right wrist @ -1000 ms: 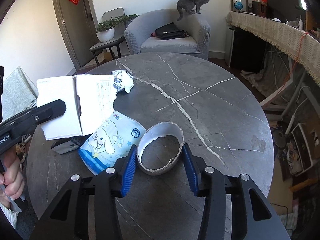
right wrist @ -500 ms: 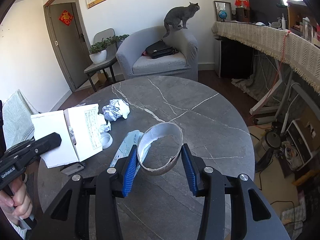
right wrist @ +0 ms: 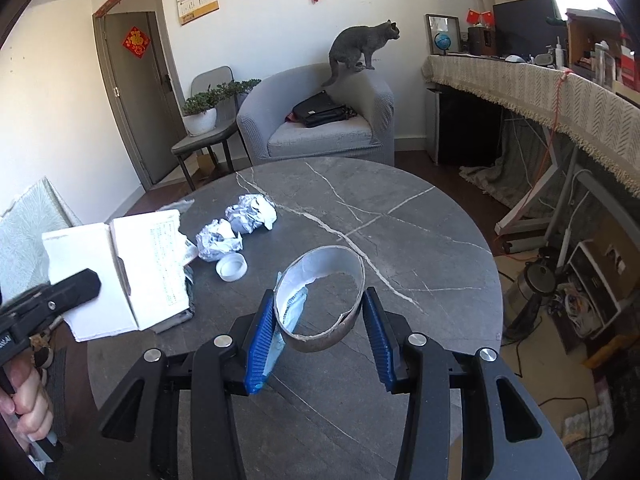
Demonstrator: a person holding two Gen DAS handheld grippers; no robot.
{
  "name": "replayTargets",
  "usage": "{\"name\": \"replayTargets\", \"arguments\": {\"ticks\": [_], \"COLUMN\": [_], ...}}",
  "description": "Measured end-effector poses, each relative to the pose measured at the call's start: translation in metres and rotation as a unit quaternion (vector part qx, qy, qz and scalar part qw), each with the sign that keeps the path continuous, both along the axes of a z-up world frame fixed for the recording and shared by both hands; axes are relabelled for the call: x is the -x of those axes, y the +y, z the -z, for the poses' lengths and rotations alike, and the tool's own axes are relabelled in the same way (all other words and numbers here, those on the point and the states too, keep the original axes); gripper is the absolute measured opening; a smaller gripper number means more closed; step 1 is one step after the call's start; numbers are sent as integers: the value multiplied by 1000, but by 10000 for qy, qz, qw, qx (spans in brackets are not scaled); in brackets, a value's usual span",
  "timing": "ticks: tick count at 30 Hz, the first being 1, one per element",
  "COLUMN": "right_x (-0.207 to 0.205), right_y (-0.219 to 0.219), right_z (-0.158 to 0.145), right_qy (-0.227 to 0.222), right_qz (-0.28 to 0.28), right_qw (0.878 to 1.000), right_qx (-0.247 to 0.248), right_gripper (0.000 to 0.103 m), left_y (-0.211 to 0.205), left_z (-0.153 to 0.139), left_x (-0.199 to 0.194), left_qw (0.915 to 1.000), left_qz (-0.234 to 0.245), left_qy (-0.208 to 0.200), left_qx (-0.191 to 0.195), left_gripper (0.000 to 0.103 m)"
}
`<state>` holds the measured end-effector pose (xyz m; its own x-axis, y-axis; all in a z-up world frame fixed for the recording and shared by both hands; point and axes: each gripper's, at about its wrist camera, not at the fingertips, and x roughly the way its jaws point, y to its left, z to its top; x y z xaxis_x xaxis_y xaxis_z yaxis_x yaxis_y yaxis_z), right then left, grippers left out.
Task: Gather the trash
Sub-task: 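Lift the white paper box with the left tool away from the table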
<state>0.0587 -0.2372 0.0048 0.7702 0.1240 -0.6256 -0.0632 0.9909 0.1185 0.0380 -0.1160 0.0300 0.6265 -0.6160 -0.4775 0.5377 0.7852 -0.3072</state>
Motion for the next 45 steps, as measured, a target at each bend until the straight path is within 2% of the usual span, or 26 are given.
{"name": "replayTargets", "arguments": {"ticks": [4,8,12,21,36,45], "right_x": [8,18,21,15,-3,-12], "right_y": [-6,1,-2,27,111,169], "right_z": [-1,-3,-1,-9,-11,-11], "right_qy": [-88,-243,-271,-390,-286,-242], "right_qz": [211,307,91,-138,-885,-1348], "right_qw": [9997,9980,9994,9986,9948,9897], "right_qx": [10,490,-171,-335,-415,-406], "right_gripper": [45,45,45,45,45,45], "left_y": [3,7,13,34,101,154], "left_z": [1,1,1,2,-2,6], "left_x": [8,18,25,28,38,36], "left_qw": [10000,9999,9999,9998,9979,9944], "left_qz": [-3,2,-14,-104,-576,-1005], "left_qy": [26,12,7,-2,-133,-20], "left_qx": [-58,-104,-139,-197,-253,-341], "left_gripper": [1,1,1,1,1,1]}}
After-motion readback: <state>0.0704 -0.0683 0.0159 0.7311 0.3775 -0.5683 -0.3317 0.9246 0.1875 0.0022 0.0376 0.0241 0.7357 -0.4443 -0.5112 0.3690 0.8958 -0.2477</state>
